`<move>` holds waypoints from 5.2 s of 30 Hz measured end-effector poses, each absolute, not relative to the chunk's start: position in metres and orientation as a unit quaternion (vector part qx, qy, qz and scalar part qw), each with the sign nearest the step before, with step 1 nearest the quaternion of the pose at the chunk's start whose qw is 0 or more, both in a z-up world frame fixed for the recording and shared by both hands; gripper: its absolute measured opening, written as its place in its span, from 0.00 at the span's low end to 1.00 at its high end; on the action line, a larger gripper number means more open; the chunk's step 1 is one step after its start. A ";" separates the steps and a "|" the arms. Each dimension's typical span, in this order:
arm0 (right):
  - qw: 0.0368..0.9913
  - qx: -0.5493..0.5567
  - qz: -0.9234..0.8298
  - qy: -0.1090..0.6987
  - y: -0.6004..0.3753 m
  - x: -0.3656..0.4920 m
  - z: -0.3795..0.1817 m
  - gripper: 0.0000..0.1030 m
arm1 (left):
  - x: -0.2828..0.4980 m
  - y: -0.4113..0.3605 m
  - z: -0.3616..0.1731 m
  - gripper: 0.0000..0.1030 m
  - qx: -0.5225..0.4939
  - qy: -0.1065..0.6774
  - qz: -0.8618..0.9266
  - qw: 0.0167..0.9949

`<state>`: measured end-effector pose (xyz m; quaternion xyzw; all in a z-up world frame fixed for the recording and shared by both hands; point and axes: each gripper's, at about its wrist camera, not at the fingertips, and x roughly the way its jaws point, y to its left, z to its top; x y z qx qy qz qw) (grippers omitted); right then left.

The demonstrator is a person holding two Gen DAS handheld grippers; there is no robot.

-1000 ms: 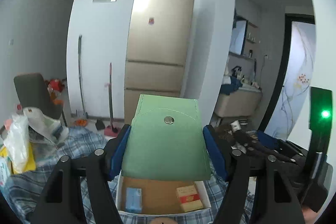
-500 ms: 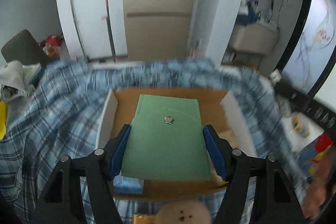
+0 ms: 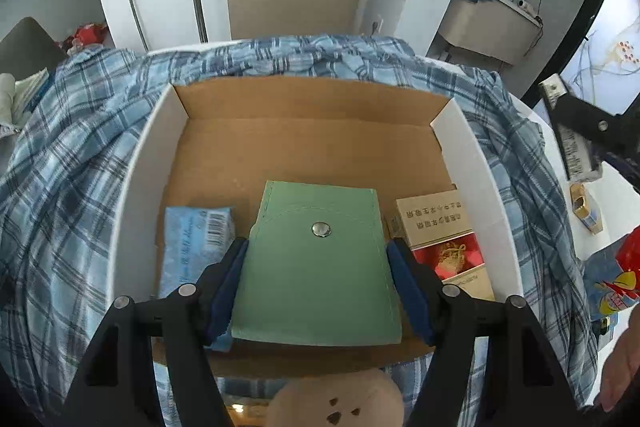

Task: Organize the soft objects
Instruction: 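Carry the green pouch into the cardboard box while the right carries the tissue pack, then open the left gripper over the box while the right releases the tissue pack, then raise both grippers and move them back over the remaining items, then grasp the white coiled cable with the right gripper while the left grasps the plush toy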

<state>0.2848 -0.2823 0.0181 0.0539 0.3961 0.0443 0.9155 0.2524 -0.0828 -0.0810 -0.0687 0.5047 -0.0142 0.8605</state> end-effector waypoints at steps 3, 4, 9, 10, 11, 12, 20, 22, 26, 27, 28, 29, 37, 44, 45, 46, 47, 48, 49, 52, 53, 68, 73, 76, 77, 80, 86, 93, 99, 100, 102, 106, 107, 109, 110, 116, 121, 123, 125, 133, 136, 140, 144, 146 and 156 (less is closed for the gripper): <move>0.915 0.056 0.043 0.397 -0.284 0.285 0.018 0.44 | 0.253 -0.085 -0.086 0.69 -0.077 0.502 -0.026 0.861; 0.915 0.056 0.045 0.397 -0.284 0.285 0.018 0.44 | 0.254 -0.087 -0.087 0.69 -0.074 0.504 -0.030 0.860; 0.915 0.054 0.045 0.398 -0.284 0.286 0.016 0.44 | 0.250 -0.098 -0.086 0.71 -0.061 0.501 -0.043 0.862; 0.915 0.055 0.045 0.397 -0.285 0.286 0.016 0.44 | 0.248 -0.097 -0.084 0.73 -0.068 0.498 -0.045 0.864; 0.915 0.056 0.045 0.398 -0.285 0.286 0.016 0.44 | 0.248 -0.097 -0.082 0.76 -0.072 0.495 -0.049 0.864; 0.915 0.055 0.044 0.398 -0.286 0.286 0.017 0.44 | 0.247 -0.097 -0.080 0.76 -0.077 0.492 -0.052 0.866; 0.919 0.075 0.060 0.382 -0.291 0.285 0.019 0.44 | 0.228 -0.075 -0.027 0.85 -0.079 0.359 -0.026 0.930; 0.921 0.078 0.078 0.374 -0.287 0.284 0.019 0.44 | 0.224 -0.070 -0.014 0.85 -0.057 0.310 0.000 0.949; 0.925 0.068 0.109 0.358 -0.270 0.282 0.014 0.44 | 0.214 -0.062 -0.003 0.85 -0.025 0.226 0.030 0.973; 0.926 0.063 0.114 0.355 -0.265 0.281 0.012 0.44 | 0.213 -0.061 -0.002 0.85 -0.023 0.219 0.026 0.975; 0.926 0.058 0.118 0.353 -0.260 0.281 0.010 0.44 | 0.212 -0.060 0.000 0.85 -0.026 0.213 0.028 0.976; 0.926 0.053 0.123 0.352 -0.255 0.281 0.008 0.44 | 0.212 -0.060 0.000 0.85 -0.029 0.211 0.030 0.977; 0.906 -0.010 0.128 0.403 -0.207 0.304 -0.012 0.44 | 0.202 -0.039 0.011 1.00 -0.079 0.189 0.025 0.978; 0.893 -0.013 0.109 0.437 -0.199 0.319 -0.035 0.44 | 0.201 -0.019 0.022 1.00 -0.108 0.195 0.023 0.975; 0.891 -0.016 0.105 0.441 -0.198 0.319 -0.038 0.44 | 0.203 -0.018 0.022 1.00 -0.112 0.199 0.020 0.973; 0.891 -0.024 0.100 0.441 -0.196 0.319 -0.041 0.44 | 0.203 -0.018 0.022 1.00 -0.114 0.201 0.019 0.973; 0.891 -0.032 0.099 0.442 -0.194 0.320 -0.044 0.44 | 0.204 -0.016 0.022 1.00 -0.115 0.202 0.018 0.972; 0.889 -0.040 0.098 0.446 -0.191 0.321 -0.047 0.44 | 0.205 -0.016 0.022 1.00 -0.115 0.203 0.016 0.972; 0.888 -0.039 0.096 0.448 -0.192 0.322 -0.049 0.44 | 0.205 -0.016 0.022 1.00 -0.117 0.205 0.012 0.972; 0.883 -0.025 0.095 0.458 -0.194 0.327 -0.054 0.44 | 0.205 -0.017 0.021 1.00 -0.118 0.206 0.007 0.971; 0.884 -0.026 0.087 0.459 -0.195 0.328 -0.055 0.44 | 0.204 -0.018 0.022 1.00 -0.112 0.205 0.013 0.972; 0.912 -0.019 0.085 0.400 -0.220 0.295 -0.005 0.71 | 0.173 -0.033 0.062 1.00 -0.086 0.157 0.010 0.984; 0.929 -0.026 0.087 0.359 -0.239 0.242 0.041 0.71 | 0.141 -0.043 0.095 1.00 -0.087 0.132 0.011 0.987; 0.933 -0.013 0.100 0.345 -0.248 0.208 0.066 0.71 | 0.122 -0.049 0.114 1.00 -0.097 0.129 -0.024 0.987; 0.935 -0.010 0.102 0.338 -0.251 0.197 0.073 0.71 | 0.114 -0.050 0.120 1.00 -0.095 0.127 -0.026 0.987; 0.940 -0.005 0.112 0.324 -0.256 0.164 0.088 0.71 | 0.089 -0.053 0.135 1.00 -0.082 0.116 -0.038 0.989; 0.942 0.011 0.133 0.308 -0.265 0.113 0.093 0.71 | 0.029 -0.059 0.146 1.00 -0.039 0.093 -0.037 0.994; 0.940 0.025 0.138 0.311 -0.272 0.083 0.076 0.68 | -0.018 -0.050 0.116 1.00 -0.023 0.108 -0.053 0.993; 0.924 0.020 0.118 0.364 -0.273 0.087 0.038 0.62 | -0.011 -0.041 0.063 1.00 -0.008 0.148 -0.064 0.987; 0.918 0.021 0.116 0.378 -0.274 0.092 0.030 0.62 | -0.004 -0.040 0.051 1.00 -0.006 0.166 -0.065 0.984; 0.909 0.017 0.109 0.403 -0.272 0.098 0.013 0.62 | 0.004 -0.036 0.035 1.00 -0.013 0.188 -0.067 0.980; 0.885 0.018 0.101 0.455 -0.271 0.112 -0.021 0.62 | 0.020 -0.029 0.008 1.00 -0.022 0.228 -0.067 0.971; 0.879 0.020 0.100 0.465 -0.271 0.115 -0.027 0.62 | 0.023 -0.028 0.003 1.00 -0.027 0.236 -0.069 0.969; 0.871 0.024 0.098 0.481 -0.273 0.121 -0.040 0.62 | 0.029 -0.027 -0.005 1.00 -0.034 0.251 -0.070 0.965; 0.867 0.025 0.096 0.489 -0.272 0.124 -0.045 0.62 | 0.031 -0.027 -0.007 1.00 -0.034 0.255 -0.068 0.964; 0.850 0.020 0.104 0.517 -0.268 0.132 -0.068 0.51 | 0.038 -0.027 -0.023 1.00 -0.033 0.276 -0.061 0.959; 0.847 0.004 0.108 0.520 -0.262 0.131 -0.074 0.35 | 0.040 -0.026 -0.025 0.99 -0.036 0.284 -0.065 0.956; 0.847 -0.005 0.112 0.520 -0.260 0.130 -0.075 0.33 | 0.040 -0.028 -0.025 0.99 -0.032 0.287 -0.071 0.955; 0.848 -0.016 0.111 0.518 -0.258 0.127 -0.075 0.32 | 0.042 -0.032 -0.025 0.93 -0.015 0.305 -0.074 0.949; 0.857 -0.023 0.124 0.500 -0.255 0.125 -0.070 0.21 | 0.049 -0.047 -0.041 0.80 -0.004 0.394 -0.160 0.905; 0.870 0.003 0.131 0.475 -0.264 0.119 -0.059 0.21 | 0.049 -0.059 -0.049 0.73 -0.001 0.419 -0.190 0.888; 0.891 0.023 0.136 0.433 -0.275 0.111 -0.043 0.21 | 0.048 -0.080 -0.060 0.66 0.016 0.448 -0.225 0.865; 0.907 0.027 0.137 0.396 -0.281 0.104 -0.029 0.21 | 0.046 -0.098 -0.071 0.60 0.046 0.466 -0.240 0.850; 0.908 0.031 0.142 0.393 -0.281 0.103 -0.027 0.21 | 0.047 -0.103 -0.074 0.60 0.055 0.471 -0.240 0.847; 0.907 0.032 0.150 0.393 -0.280 0.101 -0.030 0.21 | 0.057 -0.120 -0.078 0.59 0.088 0.472 -0.234 0.845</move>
